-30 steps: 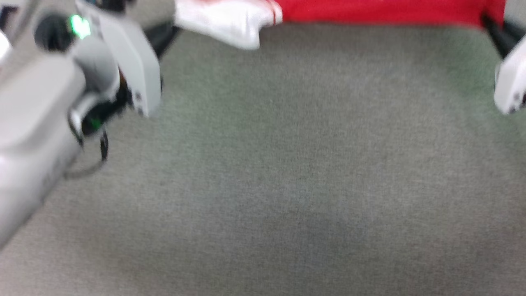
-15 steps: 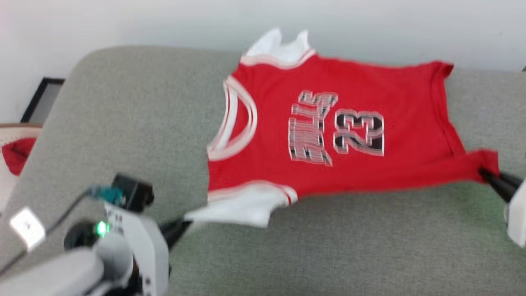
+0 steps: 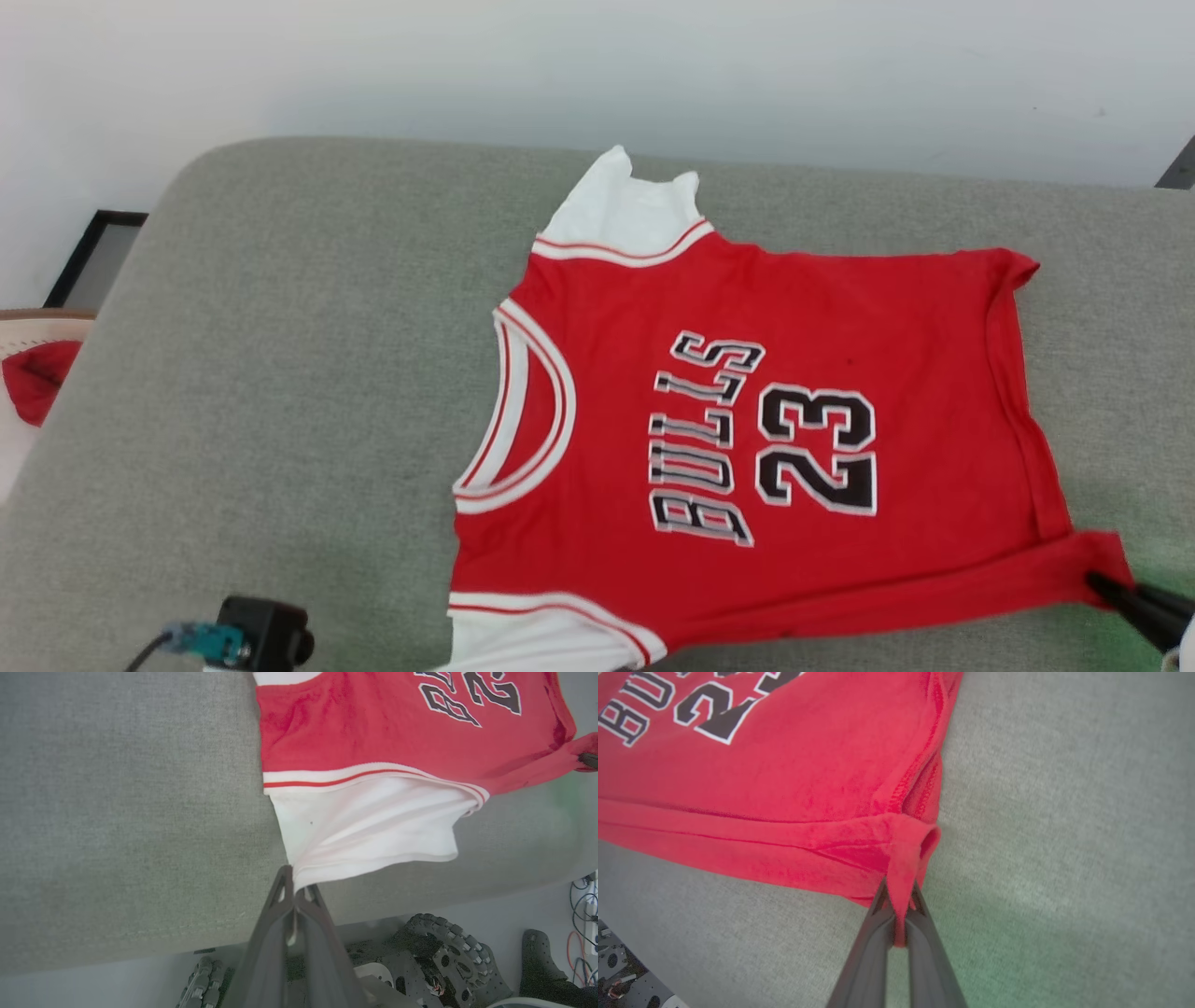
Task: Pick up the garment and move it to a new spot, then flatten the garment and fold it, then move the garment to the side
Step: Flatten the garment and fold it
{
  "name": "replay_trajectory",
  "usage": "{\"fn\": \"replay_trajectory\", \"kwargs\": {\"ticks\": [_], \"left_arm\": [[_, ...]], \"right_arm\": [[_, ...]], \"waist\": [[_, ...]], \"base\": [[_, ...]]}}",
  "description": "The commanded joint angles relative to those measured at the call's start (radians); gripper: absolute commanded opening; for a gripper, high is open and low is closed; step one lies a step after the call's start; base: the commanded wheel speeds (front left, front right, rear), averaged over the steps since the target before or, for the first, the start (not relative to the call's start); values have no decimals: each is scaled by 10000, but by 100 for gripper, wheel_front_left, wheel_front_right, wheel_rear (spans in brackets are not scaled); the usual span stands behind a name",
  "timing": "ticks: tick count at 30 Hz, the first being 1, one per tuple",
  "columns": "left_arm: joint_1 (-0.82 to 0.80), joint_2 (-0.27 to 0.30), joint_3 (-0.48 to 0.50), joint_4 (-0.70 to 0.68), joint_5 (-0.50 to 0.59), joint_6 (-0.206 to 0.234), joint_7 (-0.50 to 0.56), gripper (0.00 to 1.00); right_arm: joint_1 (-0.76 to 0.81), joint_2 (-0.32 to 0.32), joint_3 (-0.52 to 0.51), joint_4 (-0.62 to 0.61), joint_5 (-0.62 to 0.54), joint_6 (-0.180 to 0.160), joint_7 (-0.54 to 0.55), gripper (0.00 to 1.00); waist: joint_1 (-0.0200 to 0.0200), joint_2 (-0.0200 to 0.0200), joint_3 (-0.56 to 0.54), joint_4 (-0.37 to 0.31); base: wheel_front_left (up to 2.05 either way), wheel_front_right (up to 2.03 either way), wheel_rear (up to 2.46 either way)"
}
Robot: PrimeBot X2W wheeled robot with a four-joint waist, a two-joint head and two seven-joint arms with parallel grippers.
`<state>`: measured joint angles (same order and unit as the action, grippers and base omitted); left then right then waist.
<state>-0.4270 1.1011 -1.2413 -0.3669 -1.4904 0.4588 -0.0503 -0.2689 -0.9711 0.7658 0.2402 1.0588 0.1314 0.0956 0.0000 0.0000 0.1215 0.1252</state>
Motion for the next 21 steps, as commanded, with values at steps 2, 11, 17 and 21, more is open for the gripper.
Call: {"fn": "replay_trajectory", "kwargs": {"ticks": [2,11,17,21], "left_arm": [[321,209,1,-208,-94,226,-210,0],[-153,812,294,-705,431,533,-321,0],[-1465,1098,578,-535,1444,137,369,0],[-2570,836,711,123,2183,-521,1108,0]], "right_arm": [[628,-77,-408,-253,65,-14,114,0],[1678,297,-1894,-1120,-340,-14,577,0],[1573,994,-3236,-1680,-1009,-14,1471,0],[1257,1588,-4079,-1945,-1644,-14,2271,0]], "waist": [[0,0,59,-68],[0,0,377,-314],[0,0,669,-601],[0,0,831,-724]], "base": [[0,0,0],[0,0,0],[0,0,0],[0,0,0]]}}
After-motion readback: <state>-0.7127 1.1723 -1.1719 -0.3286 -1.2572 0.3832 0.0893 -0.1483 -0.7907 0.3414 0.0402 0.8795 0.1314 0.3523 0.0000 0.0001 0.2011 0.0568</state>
